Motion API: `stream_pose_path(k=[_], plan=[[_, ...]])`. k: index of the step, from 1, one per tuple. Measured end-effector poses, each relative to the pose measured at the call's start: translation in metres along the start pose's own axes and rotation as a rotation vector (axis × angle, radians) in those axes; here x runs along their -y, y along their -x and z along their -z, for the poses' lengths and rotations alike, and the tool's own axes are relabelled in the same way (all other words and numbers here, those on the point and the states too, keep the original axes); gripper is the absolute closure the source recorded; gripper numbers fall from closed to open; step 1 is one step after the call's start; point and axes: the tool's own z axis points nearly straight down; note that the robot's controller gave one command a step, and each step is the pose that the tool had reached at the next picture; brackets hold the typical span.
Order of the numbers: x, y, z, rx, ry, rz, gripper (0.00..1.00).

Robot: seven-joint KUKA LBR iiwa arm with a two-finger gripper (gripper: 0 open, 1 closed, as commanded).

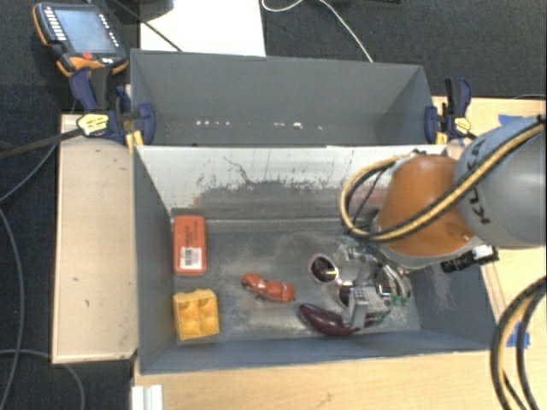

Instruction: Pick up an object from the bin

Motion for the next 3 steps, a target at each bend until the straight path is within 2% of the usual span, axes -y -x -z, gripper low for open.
stream_pose_path(k=[1, 2, 3], plan=[[-0.018, -0.018, -0.009, -0.005, -0.001, -0.301, 0.0], [-0.039, -0.01, -0.012, 0.001, 0.001, -0.102, 1.0], [-0.04, -0.01, -0.012, 0.001, 0.001, -0.104, 1.0]])
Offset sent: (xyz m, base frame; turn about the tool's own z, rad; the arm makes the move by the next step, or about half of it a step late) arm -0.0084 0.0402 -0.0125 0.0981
